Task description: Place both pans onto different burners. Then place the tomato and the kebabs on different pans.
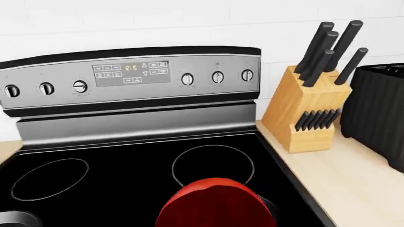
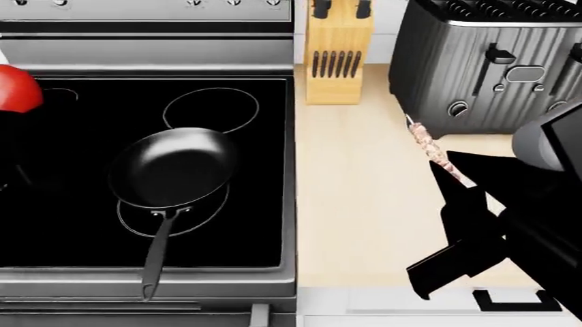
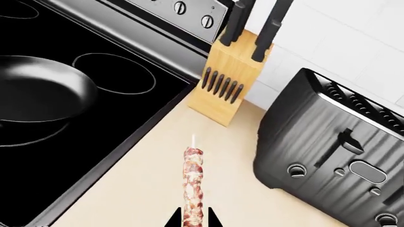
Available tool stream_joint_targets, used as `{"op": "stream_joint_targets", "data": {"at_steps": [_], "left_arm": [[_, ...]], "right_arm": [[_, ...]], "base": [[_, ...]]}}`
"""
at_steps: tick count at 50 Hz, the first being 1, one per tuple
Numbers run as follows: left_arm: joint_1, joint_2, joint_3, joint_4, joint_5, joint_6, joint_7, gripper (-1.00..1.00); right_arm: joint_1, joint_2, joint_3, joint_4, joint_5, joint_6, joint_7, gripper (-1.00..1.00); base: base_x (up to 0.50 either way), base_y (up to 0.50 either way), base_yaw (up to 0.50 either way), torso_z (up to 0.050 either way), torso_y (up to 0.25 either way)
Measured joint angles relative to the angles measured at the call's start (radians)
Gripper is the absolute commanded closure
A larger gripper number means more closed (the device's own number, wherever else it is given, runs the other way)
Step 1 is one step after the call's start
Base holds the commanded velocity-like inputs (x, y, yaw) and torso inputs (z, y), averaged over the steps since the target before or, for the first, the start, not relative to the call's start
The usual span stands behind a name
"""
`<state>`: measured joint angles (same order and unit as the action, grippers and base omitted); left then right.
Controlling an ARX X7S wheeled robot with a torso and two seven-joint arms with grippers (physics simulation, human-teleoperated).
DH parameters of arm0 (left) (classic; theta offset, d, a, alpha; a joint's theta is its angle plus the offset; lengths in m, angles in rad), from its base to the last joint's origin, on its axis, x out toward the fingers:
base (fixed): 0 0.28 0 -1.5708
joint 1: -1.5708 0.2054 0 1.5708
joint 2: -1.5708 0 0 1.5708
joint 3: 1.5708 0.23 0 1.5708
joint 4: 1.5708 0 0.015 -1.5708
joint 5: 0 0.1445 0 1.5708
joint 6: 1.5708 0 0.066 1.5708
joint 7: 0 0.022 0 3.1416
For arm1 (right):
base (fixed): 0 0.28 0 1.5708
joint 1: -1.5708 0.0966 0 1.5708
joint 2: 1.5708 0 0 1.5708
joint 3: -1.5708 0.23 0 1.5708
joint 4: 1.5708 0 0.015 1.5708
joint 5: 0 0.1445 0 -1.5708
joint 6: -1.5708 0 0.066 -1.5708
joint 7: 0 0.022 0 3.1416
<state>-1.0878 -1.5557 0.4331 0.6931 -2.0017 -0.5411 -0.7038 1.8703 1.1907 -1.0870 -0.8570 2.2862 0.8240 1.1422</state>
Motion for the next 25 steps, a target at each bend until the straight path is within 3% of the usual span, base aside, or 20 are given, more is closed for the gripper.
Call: {"op": "stream_joint_targets", "data": {"at_steps": [25], "left_arm": [[0.029, -0.012, -0.024, 0.011, 0.011, 0.011, 0.013, 1.00]], "right_arm": [[0.028, -0.029, 0.003, 0.014, 0.002, 0.037, 0.033, 1.00]], "base": [[0.00, 0.50, 0.00, 0.000, 0.000]]}}
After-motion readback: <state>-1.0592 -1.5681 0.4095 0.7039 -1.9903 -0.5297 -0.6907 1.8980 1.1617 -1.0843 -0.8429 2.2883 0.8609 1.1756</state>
